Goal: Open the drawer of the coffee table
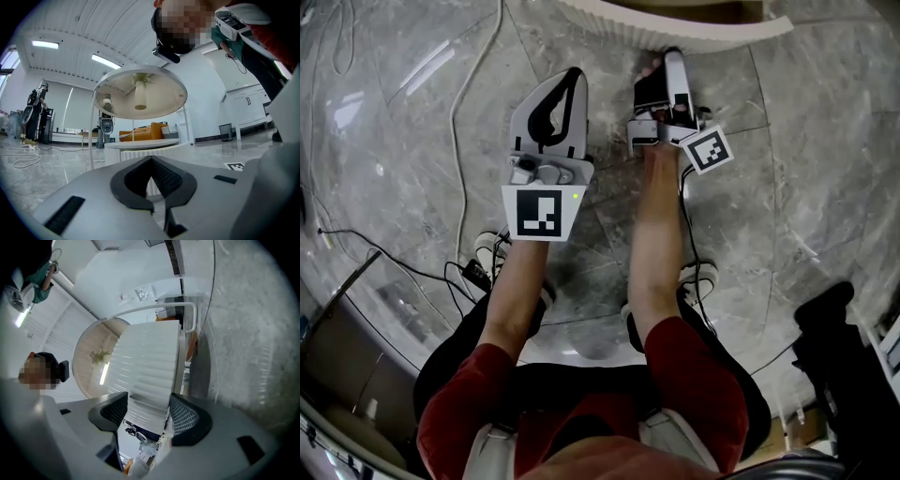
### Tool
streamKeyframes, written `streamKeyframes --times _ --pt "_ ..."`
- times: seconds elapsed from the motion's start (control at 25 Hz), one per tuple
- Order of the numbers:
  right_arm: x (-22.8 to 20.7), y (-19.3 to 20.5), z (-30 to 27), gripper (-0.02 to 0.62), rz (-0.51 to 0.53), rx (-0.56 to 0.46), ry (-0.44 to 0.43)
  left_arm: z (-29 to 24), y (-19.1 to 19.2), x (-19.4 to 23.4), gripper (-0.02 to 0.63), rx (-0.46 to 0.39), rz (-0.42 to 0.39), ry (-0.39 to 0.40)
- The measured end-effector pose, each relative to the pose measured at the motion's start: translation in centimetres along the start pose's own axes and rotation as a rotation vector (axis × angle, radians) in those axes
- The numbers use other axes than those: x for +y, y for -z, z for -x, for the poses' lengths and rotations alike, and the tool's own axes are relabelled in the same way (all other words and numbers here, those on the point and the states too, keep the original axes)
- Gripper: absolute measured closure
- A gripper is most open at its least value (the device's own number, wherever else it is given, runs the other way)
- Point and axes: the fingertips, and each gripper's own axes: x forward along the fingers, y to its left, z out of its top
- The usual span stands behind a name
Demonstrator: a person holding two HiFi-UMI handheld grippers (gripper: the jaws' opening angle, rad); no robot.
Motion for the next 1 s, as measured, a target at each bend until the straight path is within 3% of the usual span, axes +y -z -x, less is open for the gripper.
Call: streamKeyframes --times 0.48,1.0 --pt "3.3 2.2 6.9 0.298 0.001 0.034 0.057 2.9 -1.1 -0.8 0.594 0.024 0.008 -0.020" --pt "6.1 3.9 13.2 0.298 -0.006 -0.006 0.122 5.8 -2.7 -0.9 0.594 0.009 0.025 -0.048"
